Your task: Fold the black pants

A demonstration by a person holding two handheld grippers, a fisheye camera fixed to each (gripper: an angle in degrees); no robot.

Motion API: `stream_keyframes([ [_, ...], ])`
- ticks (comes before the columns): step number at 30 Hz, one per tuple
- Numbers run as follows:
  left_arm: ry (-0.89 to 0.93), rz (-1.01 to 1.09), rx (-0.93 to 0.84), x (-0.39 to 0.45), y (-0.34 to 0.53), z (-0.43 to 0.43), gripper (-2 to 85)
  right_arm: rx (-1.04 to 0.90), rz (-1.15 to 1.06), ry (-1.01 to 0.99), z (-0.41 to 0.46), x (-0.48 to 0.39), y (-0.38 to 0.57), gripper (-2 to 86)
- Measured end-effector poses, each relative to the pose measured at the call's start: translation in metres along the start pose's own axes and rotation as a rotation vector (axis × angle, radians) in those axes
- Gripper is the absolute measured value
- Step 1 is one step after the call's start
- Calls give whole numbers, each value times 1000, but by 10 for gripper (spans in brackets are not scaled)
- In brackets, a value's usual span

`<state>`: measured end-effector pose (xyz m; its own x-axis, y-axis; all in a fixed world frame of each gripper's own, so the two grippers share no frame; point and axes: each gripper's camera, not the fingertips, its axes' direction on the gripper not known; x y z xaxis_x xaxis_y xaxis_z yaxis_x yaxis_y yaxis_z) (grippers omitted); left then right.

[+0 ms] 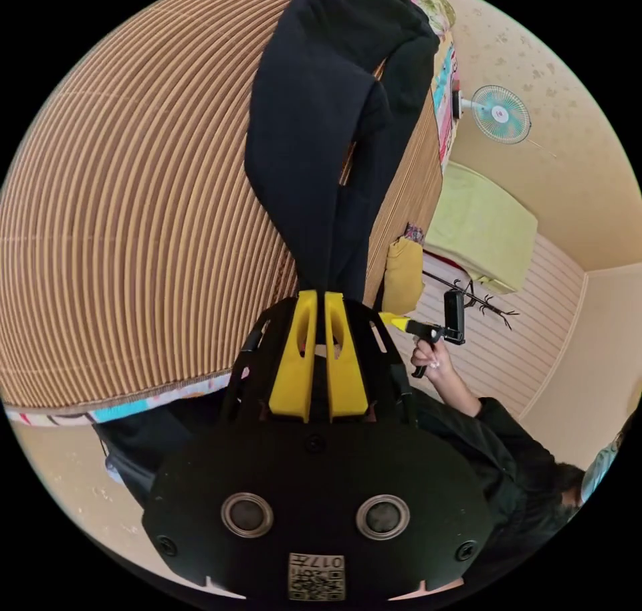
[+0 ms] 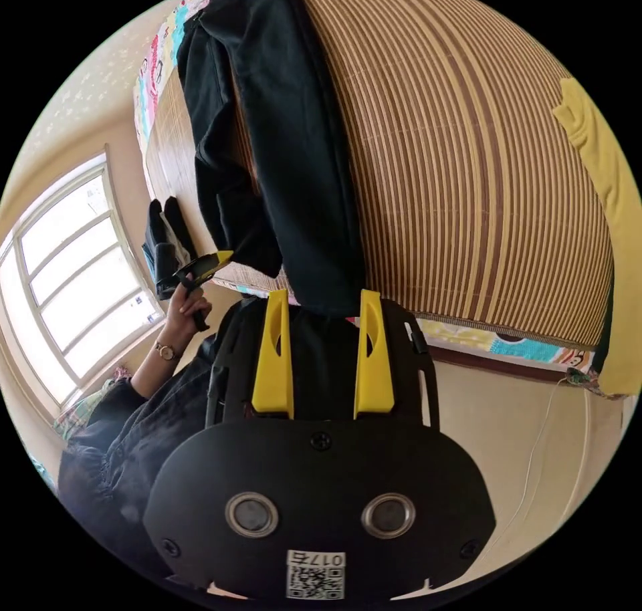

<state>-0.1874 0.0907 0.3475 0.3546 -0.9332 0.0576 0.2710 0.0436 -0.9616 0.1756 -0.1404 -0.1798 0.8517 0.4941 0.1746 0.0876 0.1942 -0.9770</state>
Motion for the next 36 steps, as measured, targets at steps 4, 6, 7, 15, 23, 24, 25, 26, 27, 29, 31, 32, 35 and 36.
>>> stream_keyframes([
  [4, -59, -87, 78, -37, 54, -52, 2, -96, -4, 171, 36, 14, -14, 143],
  [6, -25, -143, 150, -53, 73, -77, 8, -145, -28, 139, 57, 24, -9, 140],
  [7, -9, -167, 183, -61, 83, -91, 14, -145, -37, 121, 59, 26, -7, 138],
  [15, -86, -37, 70, -52, 94, -92, 78, 122, -55, -71, 30, 68, 50, 51],
  [23, -56, 235, -21, 52, 75, -33, 152, 301, -460, -142, -28, 2, 137, 30],
  [24, -90, 279, -40, 73, 73, -22, 169, 311, -510, -146, -34, -8, 142, 27],
  [25, -123, 318, -71, 91, 72, -9, 178, 315, -534, -156, -37, -12, 145, 26],
  [26, -142, 335, -89, 99, 71, -2, 180, 321, -576, -190, -43, -20, 147, 24],
  [27, -193, 365, -134, 113, 70, 13, 178, 324, -612, -234, -49, -24, 148, 22],
  [29, -293, 383, -230, 123, 69, 38, 156, 328, -631, -282, -57, -26, 147, 17],
  [31, -371, 383, -270, 125, 72, 52, 75, 270, -677, -301, -58, -26, 145, 12],
  [32, -379, 381, -264, 124, 73, 52, 52, 205, -693, -334, -59, -22, 140, 10],
  [35, -305, 377, -226, 115, 81, 38, 40, 93, -595, -173, -65, 2, 116, 14],
  [36, -253, 356, -210, 108, 85, 28, 39, 99, -550, -140, -76, 15, 102, 18],
])
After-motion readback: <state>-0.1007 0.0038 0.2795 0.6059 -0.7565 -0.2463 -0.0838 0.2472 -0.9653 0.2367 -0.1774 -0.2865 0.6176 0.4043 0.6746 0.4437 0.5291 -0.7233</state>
